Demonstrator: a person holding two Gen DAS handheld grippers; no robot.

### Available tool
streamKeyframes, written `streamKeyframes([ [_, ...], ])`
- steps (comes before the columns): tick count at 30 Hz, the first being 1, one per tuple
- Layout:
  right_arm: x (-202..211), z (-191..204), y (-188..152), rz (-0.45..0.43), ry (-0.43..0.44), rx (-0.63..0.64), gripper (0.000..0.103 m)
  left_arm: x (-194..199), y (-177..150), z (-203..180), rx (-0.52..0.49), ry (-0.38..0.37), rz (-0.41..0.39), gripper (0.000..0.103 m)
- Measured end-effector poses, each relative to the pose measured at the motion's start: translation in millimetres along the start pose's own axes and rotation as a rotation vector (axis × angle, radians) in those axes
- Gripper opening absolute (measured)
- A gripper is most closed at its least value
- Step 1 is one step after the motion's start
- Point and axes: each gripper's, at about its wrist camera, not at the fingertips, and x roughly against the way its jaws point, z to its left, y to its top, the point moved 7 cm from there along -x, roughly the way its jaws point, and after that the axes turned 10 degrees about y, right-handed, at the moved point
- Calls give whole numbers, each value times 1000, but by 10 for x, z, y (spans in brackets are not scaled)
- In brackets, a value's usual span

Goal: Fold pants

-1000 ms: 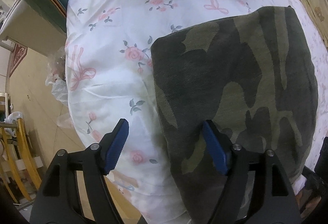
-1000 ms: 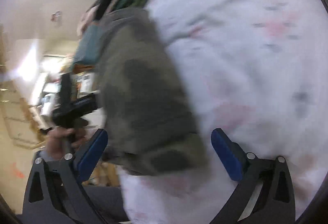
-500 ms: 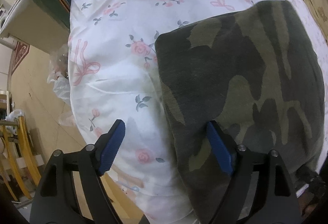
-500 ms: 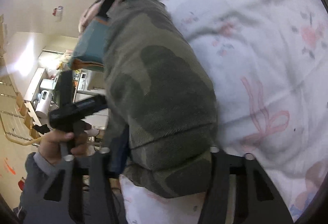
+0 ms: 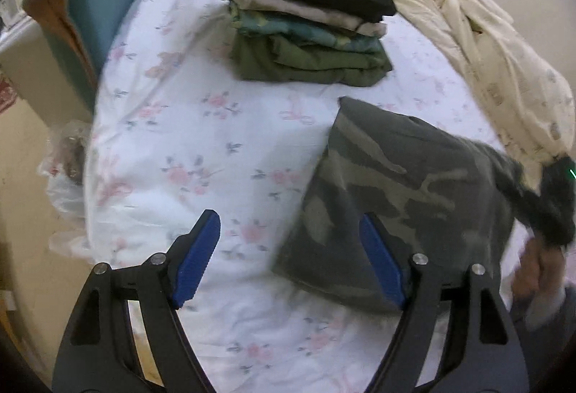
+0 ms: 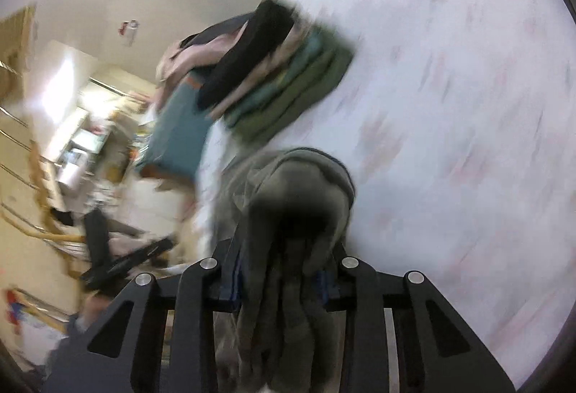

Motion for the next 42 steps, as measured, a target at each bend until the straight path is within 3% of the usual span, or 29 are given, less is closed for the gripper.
streamKeyframes([
  [3,-46,-430,215,79,-77,-67,35,-152,63,-160,-11,-45,30,77],
  [6,-13,-656,201,106,-76,-168,47,-262,92,-318,-28,-116,64,77],
  [7,95,-680,214,64,-58,-188,53,-277,100,-378,-40,-136,65,77],
  [8,194,-679,222,30,-50,-196,68,-309,121,-431,-61,-133,63,78],
  [10,396,-658,218,-40,-68,-213,89,-411,224,-512,-89,-122,71,78],
  [15,446,-615,-107,-39,-58,-241,90,-710,460,-608,10,-219,119,86],
  [20,134,-802,-531,29,-62,-330,90,-1076,276,-909,-164,-248,170,86],
  [22,-10,-834,-655,55,-54,-335,90,-1225,172,-943,-172,-269,228,86],
  [26,-146,-758,-664,73,-37,-271,92,-1283,85,-991,-172,-316,249,85],
  [28,-184,-686,-682,102,-16,-244,88,-1262,65,-1017,-175,-321,252,81],
  [30,-223,-620,-693,109,-69,-180,79,-1246,45,-1040,-183,-325,259,72],
  [32,-259,-607,-718,107,-86,-154,43,-1211,13,-1065,-219,-297,237,62],
  [34,-266,-542,-698,102,-88,-122,33,-1138,5,-1106,-239,-278,217,46],
  [37,-259,-460,-669,100,-121,-64,27,-1013,-26,-1196,-276,-249,182,24],
  [42,-195,-320,-580,90,-62,-27,18,-842,-53,-1255,-237,-125,133,18],
])
